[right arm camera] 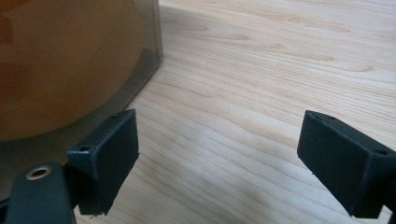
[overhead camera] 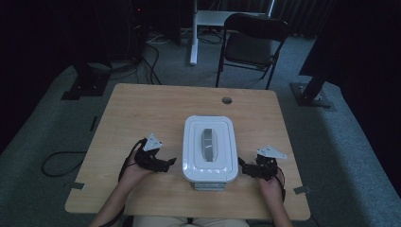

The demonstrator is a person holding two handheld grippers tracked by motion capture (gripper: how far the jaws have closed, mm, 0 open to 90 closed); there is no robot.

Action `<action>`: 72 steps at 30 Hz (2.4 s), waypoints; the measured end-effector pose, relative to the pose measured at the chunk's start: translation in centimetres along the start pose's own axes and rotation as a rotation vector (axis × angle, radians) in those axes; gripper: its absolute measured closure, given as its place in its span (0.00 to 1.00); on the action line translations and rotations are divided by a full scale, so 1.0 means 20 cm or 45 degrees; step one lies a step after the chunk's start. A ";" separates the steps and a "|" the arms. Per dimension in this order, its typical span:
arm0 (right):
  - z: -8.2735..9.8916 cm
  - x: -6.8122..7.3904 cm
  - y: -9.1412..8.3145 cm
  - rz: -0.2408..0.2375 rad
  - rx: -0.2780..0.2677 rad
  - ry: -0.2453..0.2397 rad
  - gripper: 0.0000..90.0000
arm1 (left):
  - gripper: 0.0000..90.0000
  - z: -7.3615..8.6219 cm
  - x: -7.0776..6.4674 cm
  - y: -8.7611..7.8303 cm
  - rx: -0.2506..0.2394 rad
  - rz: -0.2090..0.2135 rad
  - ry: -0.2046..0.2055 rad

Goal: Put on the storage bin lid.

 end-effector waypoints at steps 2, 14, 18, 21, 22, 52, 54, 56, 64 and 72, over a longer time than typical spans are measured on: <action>0.00 -0.02 -0.01 0.015 -0.005 0.006 0.14 | 0.13 0.02 0.01 -0.01 0.002 -0.005 -0.003; 0.04 -0.13 -0.08 0.091 -0.017 0.029 0.14 | 0.13 0.12 0.09 -0.09 0.018 -0.057 -0.050; 0.06 -0.16 -0.11 0.107 -0.033 0.060 0.14 | 0.13 0.16 0.11 -0.12 0.020 -0.076 -0.069; 0.08 -0.18 -0.14 0.115 -0.036 0.086 0.14 | 0.13 0.20 0.14 -0.14 0.022 -0.095 -0.086; 0.09 -0.19 -0.15 0.118 -0.035 0.097 0.14 | 0.13 0.21 0.15 -0.15 0.026 -0.103 -0.088; 0.32 -0.32 -0.29 0.260 0.096 0.158 0.15 | 0.13 0.57 0.29 -0.42 0.066 -0.350 -0.350; 0.32 -0.33 -0.29 0.273 0.104 0.156 0.15 | 0.13 0.59 0.31 -0.43 0.056 -0.384 -0.384; 0.33 -0.34 -0.29 0.282 0.113 0.160 0.15 | 0.13 0.60 0.33 -0.45 0.042 -0.421 -0.420; 0.33 -0.35 -0.29 0.345 0.117 0.161 0.15 | 0.13 0.65 0.38 -0.44 0.050 -0.493 -0.485; 0.33 -0.36 -0.29 0.363 0.124 0.168 0.15 | 0.13 0.67 0.39 -0.45 0.064 -0.514 -0.512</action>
Point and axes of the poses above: each handheld gripper's, and its own axes: y roughly forward along the jaws, z roughly out of its underside, x roughly to its left, the point moved 10 cm from there along y, roughly forward along the jaws, and after that the axes turned 3 degrees about -z, right-handed, at the moved point
